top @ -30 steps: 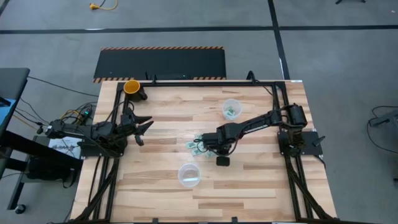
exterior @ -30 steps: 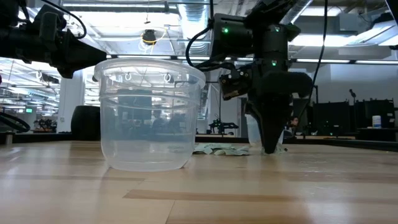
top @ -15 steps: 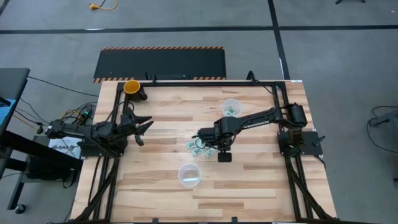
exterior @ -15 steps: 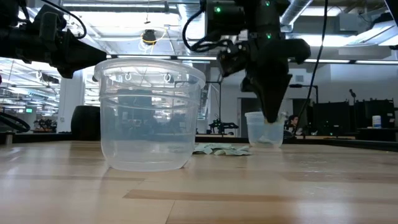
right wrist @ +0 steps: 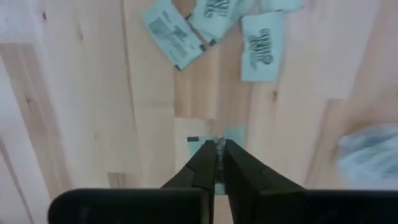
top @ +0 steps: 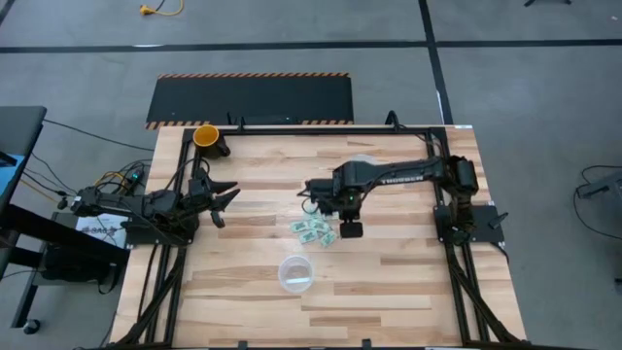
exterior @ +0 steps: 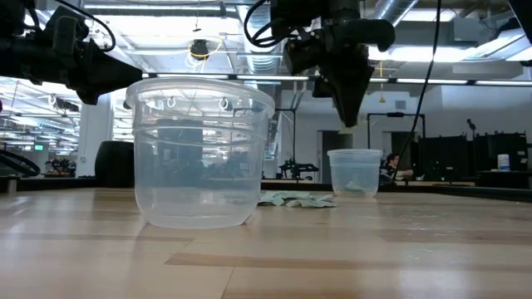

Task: Pick and place Stevia / Truvia into bins
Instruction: Put the stevia packet into the top transparent container

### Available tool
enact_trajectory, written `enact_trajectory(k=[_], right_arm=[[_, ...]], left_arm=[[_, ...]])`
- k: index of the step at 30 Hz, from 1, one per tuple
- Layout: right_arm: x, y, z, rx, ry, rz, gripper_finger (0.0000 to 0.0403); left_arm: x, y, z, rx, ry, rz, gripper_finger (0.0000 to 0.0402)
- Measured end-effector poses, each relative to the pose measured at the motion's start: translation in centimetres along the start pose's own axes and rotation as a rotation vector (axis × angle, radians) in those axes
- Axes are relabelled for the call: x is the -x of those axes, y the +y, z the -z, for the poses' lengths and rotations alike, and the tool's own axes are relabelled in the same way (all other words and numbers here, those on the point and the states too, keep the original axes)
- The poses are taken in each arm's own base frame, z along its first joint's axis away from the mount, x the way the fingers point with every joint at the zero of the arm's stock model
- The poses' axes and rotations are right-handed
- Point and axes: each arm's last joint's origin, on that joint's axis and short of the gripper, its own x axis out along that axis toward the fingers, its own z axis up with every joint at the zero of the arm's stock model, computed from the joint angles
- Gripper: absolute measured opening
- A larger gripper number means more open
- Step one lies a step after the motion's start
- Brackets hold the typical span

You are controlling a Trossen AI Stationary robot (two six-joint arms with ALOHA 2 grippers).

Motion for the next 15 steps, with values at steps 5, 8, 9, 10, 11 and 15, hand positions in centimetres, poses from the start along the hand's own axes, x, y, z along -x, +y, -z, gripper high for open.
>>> enact_trajectory(k=[5,8,9,10,11,15], right_arm=[[1.1,-2.1,0.4,0.009,0.002,-0.002,0.0007],[1.7,-3.5,1.0,-0.002,0.011,-0.004,0.0012],[1.9,-3.9,1.2,-0.006,0.012,-0.001,0.0014],[2.2,-4.4,1.5,-0.012,0.009,0.009,0.0016],[2.5,-4.9,1.8,-0.018,0.011,0.023,0.0017],[4.2,-6.8,3.3,-0.040,-0.015,0.084,0.0014]], left_arm=[[0.0,0.0,0.0,0.000,0.000,0.000,0.0104],[0.0,0.0,0.0,0.000,0.000,0.000,0.0104],[0.0,0.0,0.0,0.000,0.000,0.000,0.0104],[0.0,0.0,0.0,0.000,0.000,0.000,0.0104],[0.0,0.0,0.0,0.000,0.000,0.001,0.0104],[0.0,0.0,0.0,0.000,0.000,0.000,0.0104]])
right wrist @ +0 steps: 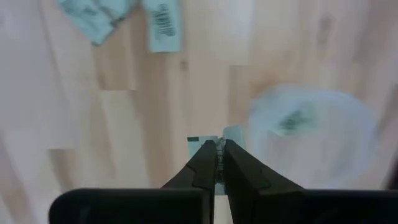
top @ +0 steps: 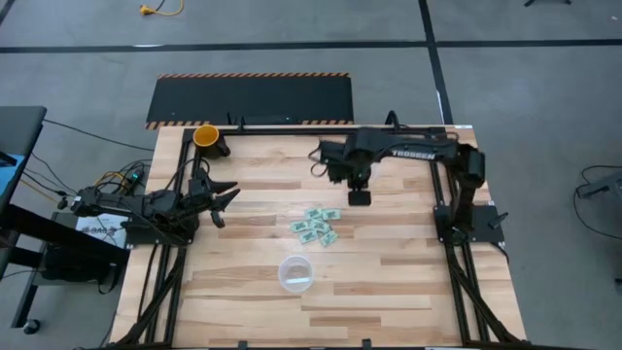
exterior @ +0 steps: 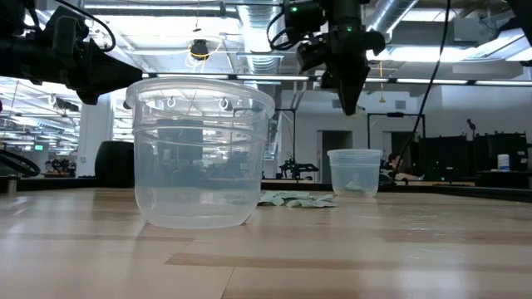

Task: Pick and place Stevia / Truvia into bins
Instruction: Put the stevia packet into the top transparent container

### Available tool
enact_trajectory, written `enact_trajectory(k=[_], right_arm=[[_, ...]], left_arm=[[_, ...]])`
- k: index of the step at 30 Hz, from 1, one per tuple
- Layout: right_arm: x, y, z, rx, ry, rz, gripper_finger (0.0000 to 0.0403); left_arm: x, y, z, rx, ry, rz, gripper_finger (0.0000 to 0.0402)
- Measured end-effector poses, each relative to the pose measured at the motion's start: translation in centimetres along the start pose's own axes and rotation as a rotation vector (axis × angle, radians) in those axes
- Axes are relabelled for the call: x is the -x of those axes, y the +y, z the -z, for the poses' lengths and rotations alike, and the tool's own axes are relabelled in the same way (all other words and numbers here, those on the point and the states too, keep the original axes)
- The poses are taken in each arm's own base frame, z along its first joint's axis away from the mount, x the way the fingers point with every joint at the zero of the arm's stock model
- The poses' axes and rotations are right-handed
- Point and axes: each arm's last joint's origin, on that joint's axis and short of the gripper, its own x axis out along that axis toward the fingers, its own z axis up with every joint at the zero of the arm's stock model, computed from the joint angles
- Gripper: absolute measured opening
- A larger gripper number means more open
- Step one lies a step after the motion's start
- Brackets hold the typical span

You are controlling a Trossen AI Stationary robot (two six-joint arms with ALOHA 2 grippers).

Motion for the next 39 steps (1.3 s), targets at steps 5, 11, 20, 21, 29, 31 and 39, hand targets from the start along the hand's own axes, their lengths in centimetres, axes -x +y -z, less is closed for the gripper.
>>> enact_trajectory(k=[5,11,20,21,29,31,39], right_arm=[[1.6,-3.0,1.7,-0.051,-0.069,0.025,0.0011],[2.0,-6.5,3.0,-0.143,-0.127,0.048,0.0029],[1.8,-9.0,4.1,-0.202,-0.173,-0.043,0.0033],[1.8,-9.0,4.1,-0.204,-0.185,-0.061,0.0033],[1.8,-9.3,4.3,-0.152,-0.208,-0.096,0.0047],[1.8,-9.3,4.3,-0.138,-0.208,-0.094,0.0052],[1.8,-9.2,4.5,-0.071,-0.189,-0.098,0.0072]], left_arm=[[0.0,0.0,0.0,0.000,0.000,0.000,0.0104],[0.0,0.0,0.0,0.000,0.000,0.000,0.0104],[0.0,0.0,0.0,0.000,0.000,0.000,0.0104],[0.0,0.0,0.0,0.000,0.000,0.000,0.0104],[0.0,0.0,0.0,0.000,0.000,0.000,0.0104],[0.0,0.0,0.0,0.000,0.000,0.000,0.0104],[0.0,0.0,0.0,0.000,0.000,0.000,0.0104]])
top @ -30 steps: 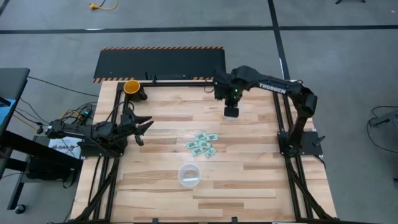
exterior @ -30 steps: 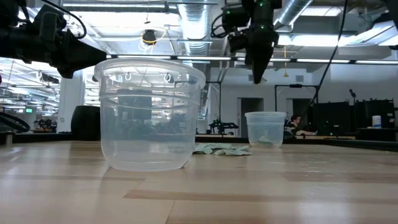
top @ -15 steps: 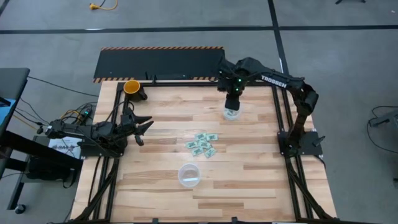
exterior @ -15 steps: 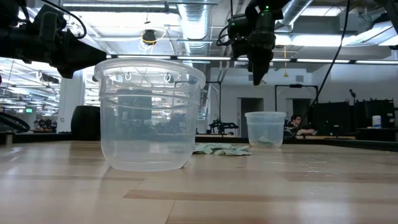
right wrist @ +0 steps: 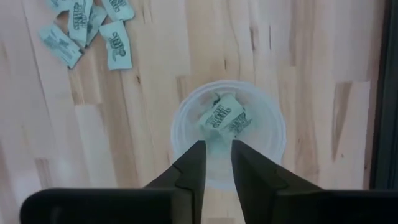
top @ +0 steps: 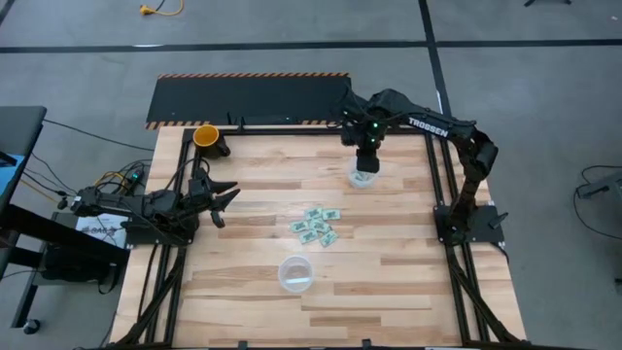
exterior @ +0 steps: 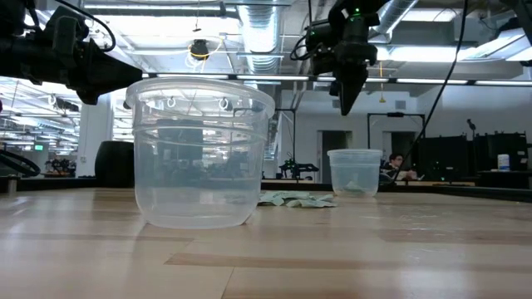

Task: Pick and place Stevia / Truvia into bins
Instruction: Put the stevia packet into the top transparent container

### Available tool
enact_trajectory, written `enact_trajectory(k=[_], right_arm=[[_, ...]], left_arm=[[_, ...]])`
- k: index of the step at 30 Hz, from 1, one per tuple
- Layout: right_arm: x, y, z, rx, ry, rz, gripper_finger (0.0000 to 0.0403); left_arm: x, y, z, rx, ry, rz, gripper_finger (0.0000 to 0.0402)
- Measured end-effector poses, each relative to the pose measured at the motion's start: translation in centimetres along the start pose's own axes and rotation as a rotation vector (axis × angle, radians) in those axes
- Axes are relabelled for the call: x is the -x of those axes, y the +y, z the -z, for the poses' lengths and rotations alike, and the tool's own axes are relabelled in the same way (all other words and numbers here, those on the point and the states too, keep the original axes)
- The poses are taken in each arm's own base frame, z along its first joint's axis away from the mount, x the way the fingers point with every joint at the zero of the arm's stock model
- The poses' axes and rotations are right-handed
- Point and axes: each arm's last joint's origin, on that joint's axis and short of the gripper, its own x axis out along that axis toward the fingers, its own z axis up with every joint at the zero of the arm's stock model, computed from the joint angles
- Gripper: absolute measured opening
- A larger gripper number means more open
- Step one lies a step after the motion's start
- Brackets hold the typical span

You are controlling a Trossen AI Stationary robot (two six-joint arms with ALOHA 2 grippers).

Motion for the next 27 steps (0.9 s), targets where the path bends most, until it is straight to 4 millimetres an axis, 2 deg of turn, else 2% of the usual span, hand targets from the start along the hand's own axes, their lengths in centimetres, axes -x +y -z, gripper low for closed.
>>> enact_trajectory(k=[8,18,23,27], right_arm=[[0.0,0.0,0.0,0.010,-0.004,0.002,0.0093],[-0.1,0.4,-0.9,0.042,-0.062,0.018,0.0095],[-1.6,0.6,-1.2,0.076,-0.073,-0.004,0.0095],[-2.8,0.8,-1.1,0.049,-0.103,-0.094,0.0095]], left_arm=[[0.0,0.0,0.0,0.000,0.000,0.000,0.0104],[0.0,0.0,0.0,0.000,0.000,0.000,0.0104],[0.0,0.0,0.0,0.000,0.000,0.000,0.0104],[0.0,0.0,0.0,0.000,0.000,0.000,0.0104]])
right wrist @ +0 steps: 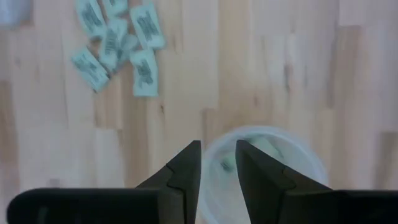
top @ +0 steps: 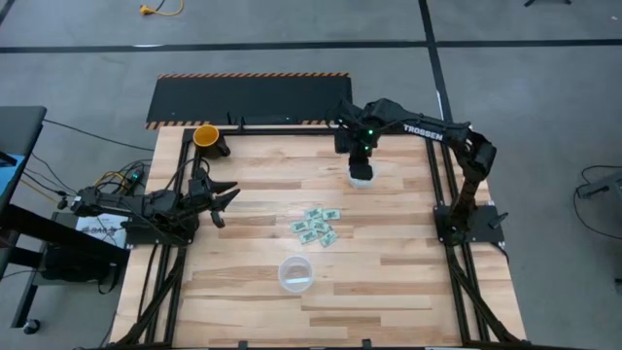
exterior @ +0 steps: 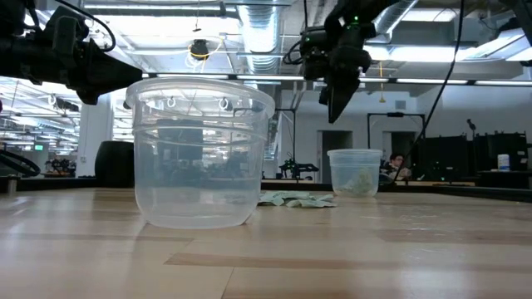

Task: Pick and place Stevia / Truvia into bins
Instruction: Put the stevia packet into the top transparent container

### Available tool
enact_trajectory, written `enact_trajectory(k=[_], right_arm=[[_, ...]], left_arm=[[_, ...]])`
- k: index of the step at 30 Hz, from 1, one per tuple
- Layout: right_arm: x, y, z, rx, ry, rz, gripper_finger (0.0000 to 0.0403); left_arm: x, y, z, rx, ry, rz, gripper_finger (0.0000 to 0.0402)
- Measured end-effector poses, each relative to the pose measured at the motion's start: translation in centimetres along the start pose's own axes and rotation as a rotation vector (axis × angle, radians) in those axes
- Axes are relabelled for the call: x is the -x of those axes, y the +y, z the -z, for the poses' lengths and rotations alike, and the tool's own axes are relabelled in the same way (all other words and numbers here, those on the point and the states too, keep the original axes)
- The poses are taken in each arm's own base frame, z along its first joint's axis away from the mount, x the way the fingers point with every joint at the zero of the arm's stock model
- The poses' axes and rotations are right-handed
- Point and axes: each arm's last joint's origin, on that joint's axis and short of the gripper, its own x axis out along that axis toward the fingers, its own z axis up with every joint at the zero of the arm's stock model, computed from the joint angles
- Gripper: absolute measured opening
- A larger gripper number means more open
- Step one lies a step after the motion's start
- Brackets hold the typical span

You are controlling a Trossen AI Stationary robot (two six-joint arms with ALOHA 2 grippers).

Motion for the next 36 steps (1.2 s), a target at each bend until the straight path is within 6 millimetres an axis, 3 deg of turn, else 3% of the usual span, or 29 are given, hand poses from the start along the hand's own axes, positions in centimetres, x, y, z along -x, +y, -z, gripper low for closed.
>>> enact_trajectory(k=[13,24,36], right_arm=[[-1.8,3.3,-2.5,0.004,-0.094,-0.032,0.0095],[-2.4,5.2,-3.1,0.093,-0.053,0.018,0.0095],[-3.7,9.9,-4.1,0.139,0.000,0.087,0.0095]], left_arm=[[0.0,0.0,0.0,0.000,0.000,0.000,0.0104],[0.0,0.0,0.0,0.000,0.000,0.000,0.0104],[0.0,0.0,0.0,0.000,0.000,0.000,0.0104]])
